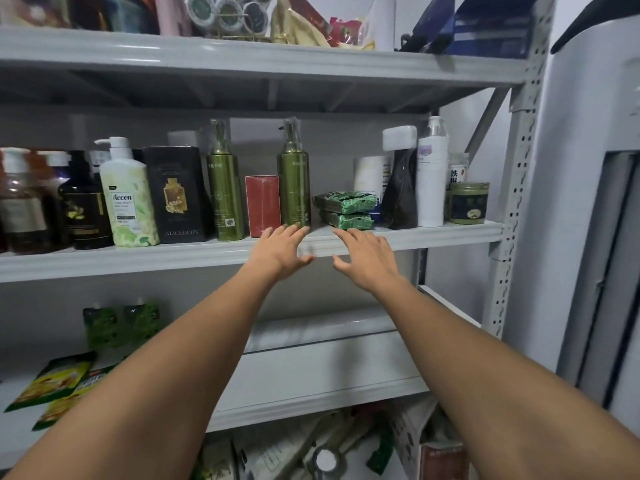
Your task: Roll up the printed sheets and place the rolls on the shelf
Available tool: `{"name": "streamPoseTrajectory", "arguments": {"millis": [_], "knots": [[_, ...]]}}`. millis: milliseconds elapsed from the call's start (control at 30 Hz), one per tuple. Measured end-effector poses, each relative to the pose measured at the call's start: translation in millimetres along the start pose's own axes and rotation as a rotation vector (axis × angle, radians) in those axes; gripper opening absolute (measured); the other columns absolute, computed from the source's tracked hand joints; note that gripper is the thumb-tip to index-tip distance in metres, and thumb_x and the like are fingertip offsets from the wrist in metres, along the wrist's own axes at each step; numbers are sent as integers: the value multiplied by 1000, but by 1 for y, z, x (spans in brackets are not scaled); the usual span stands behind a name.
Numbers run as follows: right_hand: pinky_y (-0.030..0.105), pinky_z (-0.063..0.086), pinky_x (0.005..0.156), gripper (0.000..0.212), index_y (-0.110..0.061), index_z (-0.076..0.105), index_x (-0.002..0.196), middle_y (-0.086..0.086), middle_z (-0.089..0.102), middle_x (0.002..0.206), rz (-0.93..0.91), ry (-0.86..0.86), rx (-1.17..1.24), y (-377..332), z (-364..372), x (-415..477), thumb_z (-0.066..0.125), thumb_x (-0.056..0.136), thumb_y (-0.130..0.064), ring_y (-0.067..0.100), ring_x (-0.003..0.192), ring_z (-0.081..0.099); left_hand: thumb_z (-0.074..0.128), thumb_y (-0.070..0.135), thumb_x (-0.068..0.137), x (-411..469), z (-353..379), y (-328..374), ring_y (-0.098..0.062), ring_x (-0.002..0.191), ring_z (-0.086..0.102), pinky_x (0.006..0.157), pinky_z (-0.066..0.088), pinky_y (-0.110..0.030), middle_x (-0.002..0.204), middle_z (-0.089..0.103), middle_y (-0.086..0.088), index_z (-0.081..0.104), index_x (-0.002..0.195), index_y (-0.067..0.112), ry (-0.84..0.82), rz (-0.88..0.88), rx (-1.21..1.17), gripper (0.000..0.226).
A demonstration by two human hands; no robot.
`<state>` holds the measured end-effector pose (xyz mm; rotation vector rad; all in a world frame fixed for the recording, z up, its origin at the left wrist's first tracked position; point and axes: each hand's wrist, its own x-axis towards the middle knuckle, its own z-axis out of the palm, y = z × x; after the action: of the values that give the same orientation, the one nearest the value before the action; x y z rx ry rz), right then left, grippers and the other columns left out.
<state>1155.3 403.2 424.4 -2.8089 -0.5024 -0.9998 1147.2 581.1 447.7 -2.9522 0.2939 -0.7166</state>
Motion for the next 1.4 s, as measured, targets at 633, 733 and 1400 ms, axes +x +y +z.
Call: {"name": "streamPoseTrajectory", "arguments": {"millis": [633, 733, 1400], "knots": [[39, 29, 100, 62, -26, 27, 145, 4, 38, 146, 311, -22, -291, -16, -4, -9, 44, 89, -46, 25, 125, 42, 34, 54, 91, 49, 27, -13, -18, 141, 6, 114, 3, -39, 155, 9, 3, 8, 147, 26, 53, 316, -162, 68], [40, 30, 100, 62, -25, 27, 144, 5, 41, 143, 415, -35, -354, -16, -19, -36, 45, 89, -45, 27, 123, 43, 36, 55, 91, 51, 30, 5, -18, 141, 7, 114, 4, -40, 154, 11, 2, 9, 146, 24, 72, 417, -191, 69], [42, 19, 111, 63, -27, 20, 147, 3, 29, 151, 1124, -85, -779, -64, -212, -351, 39, 91, -49, 25, 132, 33, 35, 48, 93, -174, -54, 244, -19, 141, 3, 114, 3, -40, 155, 4, 1, 6, 147, 21, 74, 1106, -666, 67]]}}
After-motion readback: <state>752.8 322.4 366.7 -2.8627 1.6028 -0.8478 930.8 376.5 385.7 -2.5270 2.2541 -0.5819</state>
